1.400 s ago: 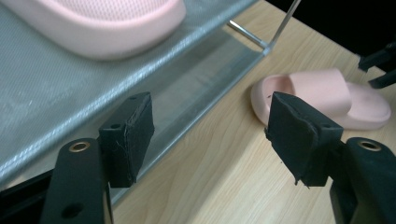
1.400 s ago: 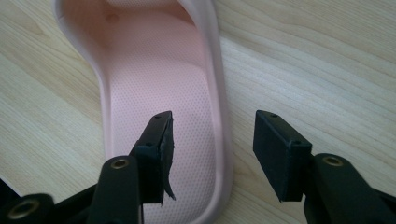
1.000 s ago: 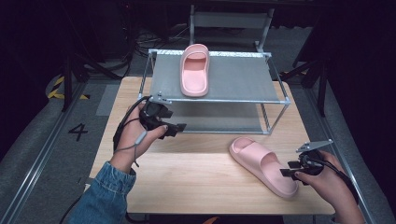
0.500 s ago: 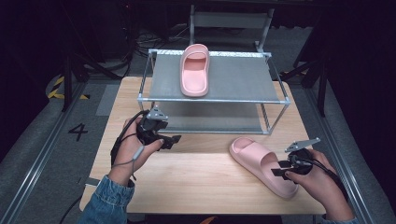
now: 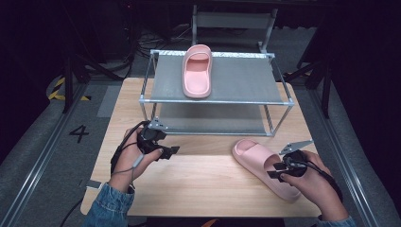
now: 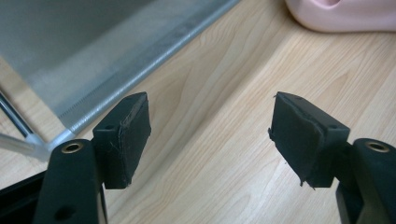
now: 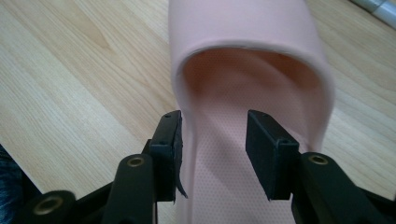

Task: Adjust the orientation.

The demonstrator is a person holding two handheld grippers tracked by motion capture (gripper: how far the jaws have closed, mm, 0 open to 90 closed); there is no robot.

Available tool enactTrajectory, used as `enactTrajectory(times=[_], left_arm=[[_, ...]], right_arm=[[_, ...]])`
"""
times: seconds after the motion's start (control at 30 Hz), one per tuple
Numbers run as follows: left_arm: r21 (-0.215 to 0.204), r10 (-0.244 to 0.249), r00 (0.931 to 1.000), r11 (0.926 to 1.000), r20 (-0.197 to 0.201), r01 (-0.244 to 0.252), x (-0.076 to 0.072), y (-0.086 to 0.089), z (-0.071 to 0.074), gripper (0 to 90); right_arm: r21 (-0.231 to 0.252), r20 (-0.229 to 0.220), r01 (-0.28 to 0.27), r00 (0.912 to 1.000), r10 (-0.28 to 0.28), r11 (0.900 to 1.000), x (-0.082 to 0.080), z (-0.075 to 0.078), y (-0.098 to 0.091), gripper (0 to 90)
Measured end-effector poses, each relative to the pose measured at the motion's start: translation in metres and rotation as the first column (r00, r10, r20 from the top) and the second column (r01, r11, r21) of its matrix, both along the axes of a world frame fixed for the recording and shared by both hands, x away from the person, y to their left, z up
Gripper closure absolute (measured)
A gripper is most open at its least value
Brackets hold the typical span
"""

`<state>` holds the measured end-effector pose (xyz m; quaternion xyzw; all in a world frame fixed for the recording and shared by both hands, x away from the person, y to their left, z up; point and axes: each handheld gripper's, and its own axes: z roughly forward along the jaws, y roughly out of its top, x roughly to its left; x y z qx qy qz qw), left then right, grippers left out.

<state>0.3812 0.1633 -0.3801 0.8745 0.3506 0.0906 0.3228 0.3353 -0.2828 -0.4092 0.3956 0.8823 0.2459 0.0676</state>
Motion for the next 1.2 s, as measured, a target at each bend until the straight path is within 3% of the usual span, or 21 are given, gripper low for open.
enactTrajectory(times=[0.33, 0.7, 1.03, 1.2], left_arm=[[0.028, -0.003, 0.9989, 0.9996, -0.048, 0.004, 0.002, 0.007, -0.014, 27.9], [0.028, 0.016, 0.9983, 0.9995, -0.056, -0.014, -0.002, 0.017, -0.017, 27.2], [0.009, 0.032, 0.9981, 0.9995, -0.053, -0.031, 0.002, 0.035, -0.012, 27.1], [-0.007, 0.038, 0.9982, 0.9992, -0.047, -0.038, 0.003, 0.041, -0.01, 27.0]], right_arm=[[-0.018, -0.003, -0.037, 0.9993, 0.037, 0.9991, 0.004, -0.007, 0.017, 62.0], [-0.062, 0.03, -0.079, 0.9962, 0.081, 0.995, 0.009, -0.009, 0.037, 83.3], [-0.058, 0.018, -0.065, 0.9977, 0.066, 0.9962, 0.011, -0.004, 0.04, 84.8], [-0.052, 0.009, -0.068, 0.9976, 0.068, 0.9963, 0.01, 0.006, 0.045, 84.5]])
